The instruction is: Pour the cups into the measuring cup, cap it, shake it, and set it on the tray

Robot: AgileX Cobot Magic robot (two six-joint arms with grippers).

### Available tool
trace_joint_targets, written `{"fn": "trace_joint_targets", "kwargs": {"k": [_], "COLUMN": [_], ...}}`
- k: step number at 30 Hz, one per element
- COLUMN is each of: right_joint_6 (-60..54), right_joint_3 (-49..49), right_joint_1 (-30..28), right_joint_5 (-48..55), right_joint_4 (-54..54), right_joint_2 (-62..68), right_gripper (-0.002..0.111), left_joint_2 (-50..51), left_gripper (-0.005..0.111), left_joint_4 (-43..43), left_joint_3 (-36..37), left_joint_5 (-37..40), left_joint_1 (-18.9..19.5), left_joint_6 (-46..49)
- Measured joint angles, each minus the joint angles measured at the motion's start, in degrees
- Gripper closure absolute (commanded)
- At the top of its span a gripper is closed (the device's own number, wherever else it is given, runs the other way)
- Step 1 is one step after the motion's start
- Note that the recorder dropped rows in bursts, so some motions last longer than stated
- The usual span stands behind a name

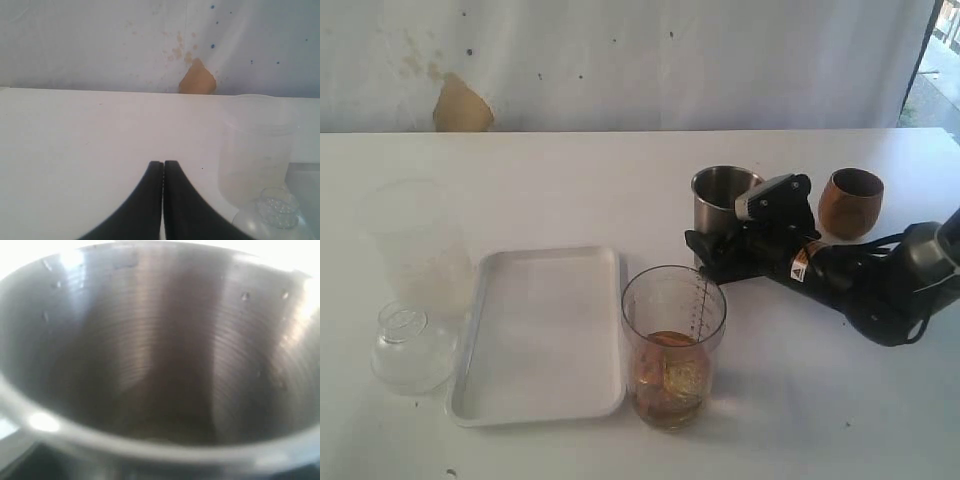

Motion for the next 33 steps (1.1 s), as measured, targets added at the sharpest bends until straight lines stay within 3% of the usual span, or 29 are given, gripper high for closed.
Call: {"fn": "trace_joint_targets", "kwargs": {"k": [5, 7, 12, 15, 33], "right_joint_6": [-1.0, -1.1, -1.3, -1.3, -1.3], "right_joint_3": [-0.3, -0.3, -0.3, -0.3, -0.4], "right_joint_1": [0.0, 0.0, 0.0, 0.0, 0.0], "right_joint_5": [-0.6, -0.8, -0.8, -0.5, 2.9], "right_joint_4": [0.1, 0.1, 0.1, 0.2, 0.3], "right_joint_2": [0.4, 0.4, 0.5, 0.5, -3.5], "right_gripper": [0.094, 0.079, 0.029, 0.013, 0.010], "left_joint_2": [0.0, 0.0, 0.0, 0.0, 0.0], "left_gripper": [0.106, 0.106, 0.106, 0.106, 0.106], "left_joint_4": [0.0, 0.0, 0.0, 0.0, 0.0], "left_joint_3": [0.0, 0.0, 0.0, 0.0, 0.0], "left_joint_5": [0.0, 0.0, 0.0, 0.0, 0.0], "left_joint_1": [0.0, 0.0, 0.0, 0.0, 0.0], "left_joint_6": [0.0, 0.0, 0.0, 0.0, 0.0]}}
